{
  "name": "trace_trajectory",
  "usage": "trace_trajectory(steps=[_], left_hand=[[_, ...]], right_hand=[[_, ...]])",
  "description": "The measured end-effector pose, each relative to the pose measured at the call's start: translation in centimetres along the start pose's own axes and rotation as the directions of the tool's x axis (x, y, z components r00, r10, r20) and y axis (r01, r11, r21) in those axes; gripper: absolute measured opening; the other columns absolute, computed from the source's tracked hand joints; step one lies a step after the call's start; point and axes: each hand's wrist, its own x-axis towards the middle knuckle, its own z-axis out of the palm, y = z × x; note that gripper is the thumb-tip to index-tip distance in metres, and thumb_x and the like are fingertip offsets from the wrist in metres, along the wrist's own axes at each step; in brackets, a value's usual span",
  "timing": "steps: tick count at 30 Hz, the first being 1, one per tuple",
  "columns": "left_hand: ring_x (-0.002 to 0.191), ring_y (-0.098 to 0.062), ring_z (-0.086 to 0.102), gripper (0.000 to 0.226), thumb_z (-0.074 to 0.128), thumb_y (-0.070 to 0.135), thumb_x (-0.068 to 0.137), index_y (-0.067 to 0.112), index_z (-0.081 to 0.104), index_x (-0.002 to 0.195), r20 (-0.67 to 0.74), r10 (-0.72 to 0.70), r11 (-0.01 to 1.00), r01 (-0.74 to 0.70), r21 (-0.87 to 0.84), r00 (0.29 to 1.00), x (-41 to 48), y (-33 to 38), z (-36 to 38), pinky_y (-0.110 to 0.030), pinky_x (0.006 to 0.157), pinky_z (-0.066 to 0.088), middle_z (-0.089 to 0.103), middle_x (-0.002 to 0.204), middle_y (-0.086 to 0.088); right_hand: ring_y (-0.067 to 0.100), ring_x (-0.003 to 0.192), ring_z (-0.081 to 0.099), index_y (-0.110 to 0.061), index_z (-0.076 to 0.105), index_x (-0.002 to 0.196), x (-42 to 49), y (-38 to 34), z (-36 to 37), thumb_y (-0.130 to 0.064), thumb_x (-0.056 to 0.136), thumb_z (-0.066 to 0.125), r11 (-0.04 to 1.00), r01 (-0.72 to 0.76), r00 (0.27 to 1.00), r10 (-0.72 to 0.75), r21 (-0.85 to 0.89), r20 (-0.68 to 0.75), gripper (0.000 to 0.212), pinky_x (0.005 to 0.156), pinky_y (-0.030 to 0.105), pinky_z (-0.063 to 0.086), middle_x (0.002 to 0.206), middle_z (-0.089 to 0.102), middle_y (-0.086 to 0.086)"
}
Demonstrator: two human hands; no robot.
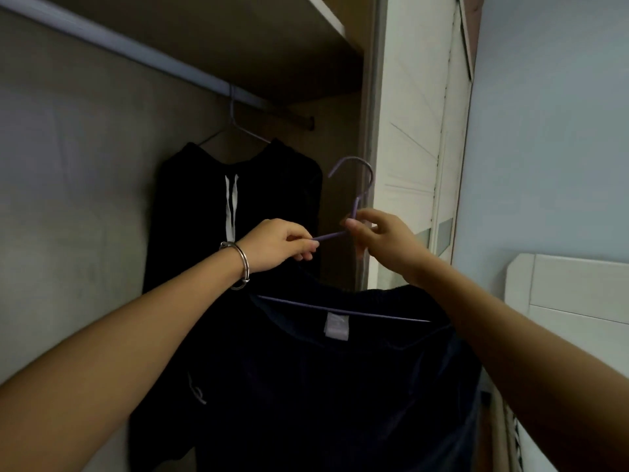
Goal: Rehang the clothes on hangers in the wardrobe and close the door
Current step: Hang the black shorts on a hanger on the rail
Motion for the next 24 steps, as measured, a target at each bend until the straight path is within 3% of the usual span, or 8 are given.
trace_trajectory(steps=[3, 5, 7, 11, 14, 18, 21, 24], left_hand=[[0.092, -0.013, 0.062, 0.023, 0.045, 0.039, 0.092, 0.026, 0.063, 0.093, -0.06, -0.072, 0.995, 0.068, -0.072, 0.996, -1.0, -3.3, -2.2, -0.03, 0.094, 0.044, 0.065, 0.096, 0.004], [0.092, -0.011, 0.06, 0.045, 0.034, 0.074, 0.076, 0.037, 0.059, 0.086, -0.054, -0.208, 0.977, 0.205, -0.059, 0.977, -2.8, -6.1, -3.7, -0.032, 0.096, 0.042, 0.063, 0.094, 0.01], [0.085, -0.014, 0.059, 0.075, 0.022, 0.091, 0.057, 0.03, 0.061, 0.075, -0.059, -0.321, 0.943, 0.325, 0.068, 0.945, -4.6, -8.8, -3.9, -0.033, 0.091, 0.044, 0.062, 0.085, 0.006], [0.046, -0.018, 0.042, 0.065, 0.031, 0.062, 0.084, 0.01, 0.038, 0.046, -0.236, -0.314, 0.908, 0.364, 0.207, 0.919, -5.9, -10.8, -2.6, -0.033, 0.052, 0.035, 0.041, 0.048, -0.002], [0.045, -0.018, 0.038, 0.061, 0.033, 0.05, 0.092, 0.014, 0.031, 0.043, -0.401, -0.252, 0.914, 0.353, 0.201, 0.881, -5.3, -10.7, -2.7, -0.03, 0.054, 0.034, 0.037, 0.045, -0.002], [0.047, -0.021, 0.04, 0.06, 0.031, 0.048, 0.093, 0.015, 0.03, 0.043, -0.461, -0.17, 0.917, 0.311, 0.25, 0.871, -4.6, -10.6, -3.3, -0.033, 0.055, 0.036, 0.037, 0.045, -0.002], [0.05, -0.021, 0.044, 0.058, 0.03, 0.05, 0.093, 0.016, 0.038, 0.047, -0.419, -0.159, 0.925, 0.283, 0.252, 0.894, -4.4, -11.0, -3.6, -0.039, 0.058, 0.042, 0.04, 0.048, -0.001], [0.06, -0.009, 0.056, 0.045, 0.035, 0.059, 0.087, 0.023, 0.058, 0.075, -0.256, -0.098, 0.953, 0.165, 0.254, 0.962, -4.3, -10.9, -3.8, -0.032, 0.062, 0.043, 0.057, 0.062, 0.005]], right_hand=[[0.017, 0.065, 0.054, -0.016, 0.062, 0.096, 1.1, 0.4, 1.6, -0.027, 0.095, 0.047, 1.0, -0.011, 0.999, 0.011, 0.006, 0.041, 0.019, 0.069, 0.031, 0.043, 0.063, 0.057, 0.0], [0.019, 0.066, 0.053, -0.015, 0.063, 0.096, 1.7, 0.7, 2.7, -0.027, 0.095, 0.047, 1.0, -0.012, 0.998, 0.012, 0.0, 0.057, 0.02, 0.067, 0.029, 0.042, 0.062, 0.056, 0.001], [0.017, 0.066, 0.053, -0.017, 0.063, 0.093, 2.3, 0.8, 3.6, -0.027, 0.095, 0.047, 1.0, 0.0, 0.997, 0.0, -0.002, 0.079, 0.019, 0.066, 0.027, 0.04, 0.062, 0.056, 0.0], [0.018, 0.067, 0.054, -0.027, 0.062, 0.087, 3.6, 0.2, 5.4, -0.028, 0.094, 0.049, 0.998, 0.024, 0.988, -0.032, 0.058, 0.151, 0.014, 0.07, 0.03, 0.042, 0.063, 0.057, 0.001], [0.016, 0.064, 0.054, -0.021, 0.063, 0.096, 4.1, -0.4, 6.4, -0.029, 0.094, 0.049, 0.997, 0.07, 0.989, -0.073, 0.027, 0.131, 0.017, 0.069, 0.029, 0.042, 0.062, 0.057, 0.001], [0.01, 0.058, 0.053, -0.017, 0.063, 0.101, 4.2, -0.8, 7.7, -0.028, 0.095, 0.048, 0.994, 0.103, 0.986, -0.107, 0.038, 0.124, 0.019, 0.064, 0.023, 0.041, 0.059, 0.057, -0.001], [0.011, 0.06, 0.054, -0.017, 0.063, 0.103, 4.3, -0.7, 8.6, -0.028, 0.095, 0.048, 0.994, 0.088, 0.985, -0.096, 0.064, 0.142, 0.02, 0.062, 0.022, 0.04, 0.06, 0.058, -0.001], [0.01, 0.062, 0.055, -0.018, 0.062, 0.105, 4.6, -0.7, 9.4, -0.028, 0.095, 0.048, 0.989, 0.087, 0.98, -0.106, 0.117, 0.166, 0.02, 0.064, 0.021, 0.041, 0.062, 0.059, -0.002]])
